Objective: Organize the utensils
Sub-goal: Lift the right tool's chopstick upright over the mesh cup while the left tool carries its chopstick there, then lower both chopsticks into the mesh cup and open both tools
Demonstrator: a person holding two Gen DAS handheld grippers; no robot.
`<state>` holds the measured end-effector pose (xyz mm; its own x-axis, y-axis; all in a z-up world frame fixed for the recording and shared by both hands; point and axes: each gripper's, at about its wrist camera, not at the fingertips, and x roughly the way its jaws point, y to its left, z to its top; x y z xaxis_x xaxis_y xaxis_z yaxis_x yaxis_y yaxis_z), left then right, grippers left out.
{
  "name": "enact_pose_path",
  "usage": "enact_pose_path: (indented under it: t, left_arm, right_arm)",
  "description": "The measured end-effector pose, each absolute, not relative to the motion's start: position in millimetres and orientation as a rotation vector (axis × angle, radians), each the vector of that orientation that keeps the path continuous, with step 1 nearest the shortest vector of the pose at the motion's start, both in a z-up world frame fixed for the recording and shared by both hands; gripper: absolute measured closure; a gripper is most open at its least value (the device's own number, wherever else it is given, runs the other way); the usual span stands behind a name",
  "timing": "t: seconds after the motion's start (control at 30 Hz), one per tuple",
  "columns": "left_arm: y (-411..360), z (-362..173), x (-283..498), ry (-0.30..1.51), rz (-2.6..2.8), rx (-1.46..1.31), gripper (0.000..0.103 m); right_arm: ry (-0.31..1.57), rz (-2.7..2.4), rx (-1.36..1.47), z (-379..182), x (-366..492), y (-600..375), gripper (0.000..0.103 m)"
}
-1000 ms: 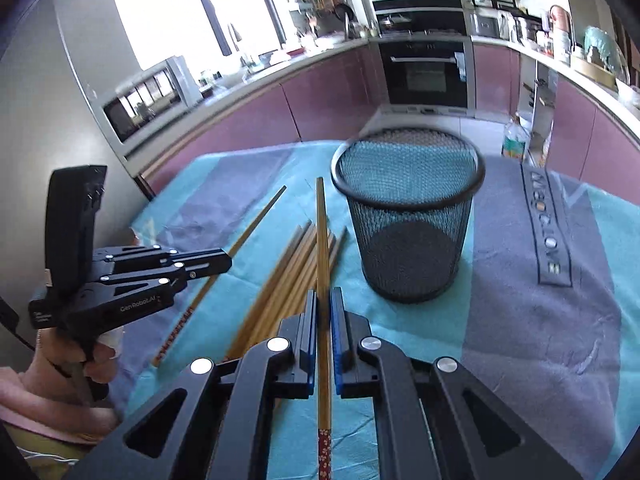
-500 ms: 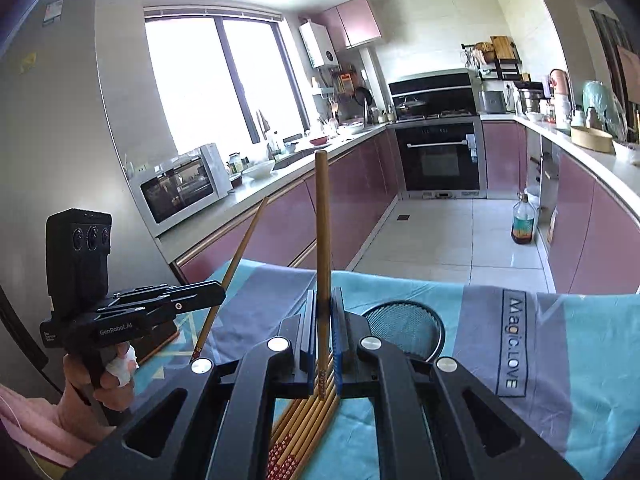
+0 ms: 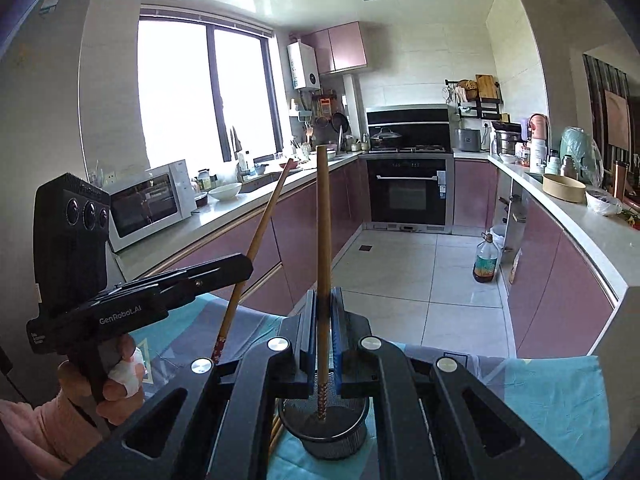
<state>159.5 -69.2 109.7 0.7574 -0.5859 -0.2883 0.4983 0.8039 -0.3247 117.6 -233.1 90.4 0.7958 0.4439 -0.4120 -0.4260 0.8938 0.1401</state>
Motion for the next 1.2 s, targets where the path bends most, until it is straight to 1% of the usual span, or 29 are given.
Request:
enact_pose_path:
  t: [0.13, 0.33, 0.53, 0.73, 0.8, 0.83, 0.87, 0.9, 0.93, 0.97, 1.0, 1.07, 1.13, 1.2]
  left_arm:
    - [-93, 102, 179, 0.357, -0.557, -0.233, 0.096]
    - [-126, 73, 201, 0.347, -0.514, -0.19, 0.095]
    - [-136, 32, 220, 0.409, -0.48, -0.155, 0.095]
    - [-129, 11, 221, 0.494, -0.479, -0.079, 0.095]
    - [-128, 9, 220, 0.517, -0.466, -0.046, 0.087]
    - [-126, 8, 221, 0.521, -0.462, -0.045, 0.079]
    - [-122, 7, 220, 0.526, -0.459, -0.048, 0.074]
    - [-118, 8, 221, 0.535, -0.46, -0.053, 0.073]
    - [-115, 8, 220, 0.542, -0.467, -0.061, 0.07]
    - [-113, 9, 219, 0.544, -0.47, -0.063, 0.07]
    - [-109, 12, 215, 0.541, -0.469, -0.062, 0.069]
    - [-103, 16, 212, 0.536, -0.47, -0.057, 0.065]
    - [-95, 22, 206, 0.531, -0.472, -0.057, 0.064]
    - [-84, 28, 199, 0.524, -0.469, -0.052, 0.061]
  right_arm:
    - [0.479, 0.454, 0.038, 75, 130, -232, 0.098]
    - [0.539, 0.459, 0.068, 47, 147, -232, 0.098]
    - [0.599, 0.462, 0.079, 24, 152, -230, 0.098]
    - [0.661, 0.469, 0.093, 13, 161, -228, 0.096]
    - [0.676, 0.452, 0.103, 11, 165, -228, 0.093]
    - [0.681, 0.448, 0.105, 11, 167, -228, 0.092]
    - [0.685, 0.444, 0.108, 10, 169, -229, 0.09]
    - [0.686, 0.438, 0.113, 10, 170, -229, 0.084]
    - [0.686, 0.43, 0.114, 9, 171, -230, 0.082]
    - [0.684, 0.424, 0.113, 10, 171, -230, 0.081]
    - [0.679, 0.416, 0.115, 10, 170, -231, 0.078]
    - [0.669, 0.407, 0.123, 13, 167, -233, 0.074]
    - [0.652, 0.395, 0.124, 18, 162, -234, 0.073]
    - [0.626, 0.399, 0.129, 23, 152, -236, 0.07]
